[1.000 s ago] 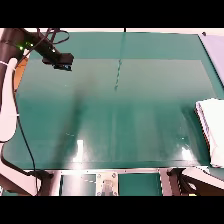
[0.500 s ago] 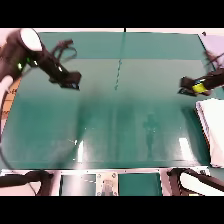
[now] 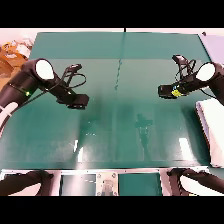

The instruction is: Fold the shirts.

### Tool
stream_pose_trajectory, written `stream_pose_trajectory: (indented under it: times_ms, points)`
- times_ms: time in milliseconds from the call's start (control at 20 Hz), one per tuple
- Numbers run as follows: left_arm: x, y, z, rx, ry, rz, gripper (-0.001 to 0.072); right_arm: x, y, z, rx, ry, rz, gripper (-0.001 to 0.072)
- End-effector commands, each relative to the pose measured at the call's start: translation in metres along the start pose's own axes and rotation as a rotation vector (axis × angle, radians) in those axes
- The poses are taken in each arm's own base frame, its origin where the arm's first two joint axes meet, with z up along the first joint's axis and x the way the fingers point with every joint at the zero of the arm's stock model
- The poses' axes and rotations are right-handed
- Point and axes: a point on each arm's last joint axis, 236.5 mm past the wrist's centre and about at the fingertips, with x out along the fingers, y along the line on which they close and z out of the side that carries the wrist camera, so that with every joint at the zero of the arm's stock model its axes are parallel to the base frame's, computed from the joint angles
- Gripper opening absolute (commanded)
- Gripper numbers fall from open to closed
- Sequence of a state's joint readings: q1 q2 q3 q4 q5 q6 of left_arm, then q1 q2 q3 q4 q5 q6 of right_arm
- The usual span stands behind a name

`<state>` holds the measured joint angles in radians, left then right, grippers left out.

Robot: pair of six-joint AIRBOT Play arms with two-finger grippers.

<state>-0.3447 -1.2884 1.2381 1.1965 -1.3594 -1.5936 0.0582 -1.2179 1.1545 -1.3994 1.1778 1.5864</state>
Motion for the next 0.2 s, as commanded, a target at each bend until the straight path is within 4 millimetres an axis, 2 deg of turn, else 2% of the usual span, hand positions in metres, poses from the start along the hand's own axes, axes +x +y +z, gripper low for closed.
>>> stream_pose_trajectory:
  times_ms: [0,150]
  points:
    - [0.0017,-0.0009,-0.0013,-0.002,-0.003,-0.001,0.0022,0.0013,0.0033,0.0002,-0.01,-0.003,0.003,0.0016]
    - [0.0018,-0.0008,-0.0014,-0.002,-0.002,-0.001,0.0023,0.0013,0.0033,0.0002,-0.01,-0.003,0.003,0.0016]
